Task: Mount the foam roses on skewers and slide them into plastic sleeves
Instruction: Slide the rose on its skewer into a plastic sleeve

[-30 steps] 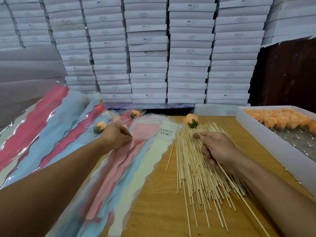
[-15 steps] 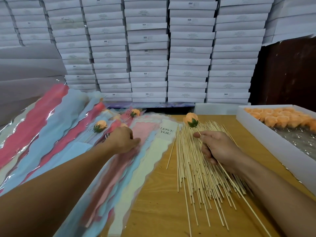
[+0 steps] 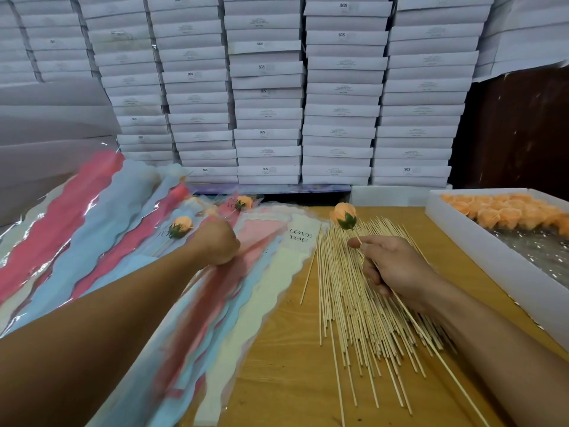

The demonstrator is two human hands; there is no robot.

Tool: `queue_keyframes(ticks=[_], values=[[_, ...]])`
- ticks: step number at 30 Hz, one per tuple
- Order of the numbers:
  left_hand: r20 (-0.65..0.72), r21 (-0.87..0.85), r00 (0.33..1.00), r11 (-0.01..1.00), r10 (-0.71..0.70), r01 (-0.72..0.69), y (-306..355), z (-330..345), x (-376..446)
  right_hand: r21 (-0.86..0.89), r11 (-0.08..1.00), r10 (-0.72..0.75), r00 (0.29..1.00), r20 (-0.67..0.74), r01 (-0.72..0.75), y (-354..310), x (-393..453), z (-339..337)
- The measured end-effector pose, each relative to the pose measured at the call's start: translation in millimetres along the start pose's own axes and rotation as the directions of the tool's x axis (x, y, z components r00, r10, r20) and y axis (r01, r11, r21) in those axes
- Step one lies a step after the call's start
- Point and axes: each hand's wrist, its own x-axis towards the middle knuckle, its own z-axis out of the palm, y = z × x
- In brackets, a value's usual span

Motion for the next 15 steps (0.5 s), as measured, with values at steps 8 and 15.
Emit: queue_keyframes(ticks=[8, 15], values=[[-0.113, -0.031, 0.993, 0.999, 0.014, -0.018, -2, 5, 4, -0.017, 1.000, 0.000, 1.000, -0.002, 0.000, -2, -2, 0], [-0.211, 0.112, 0.956, 0.977, 0.204, -0.184, 35, -5, -28, 0.010, 0.997, 0.071, 0.997, -0.021, -0.071, -6, -3, 2]])
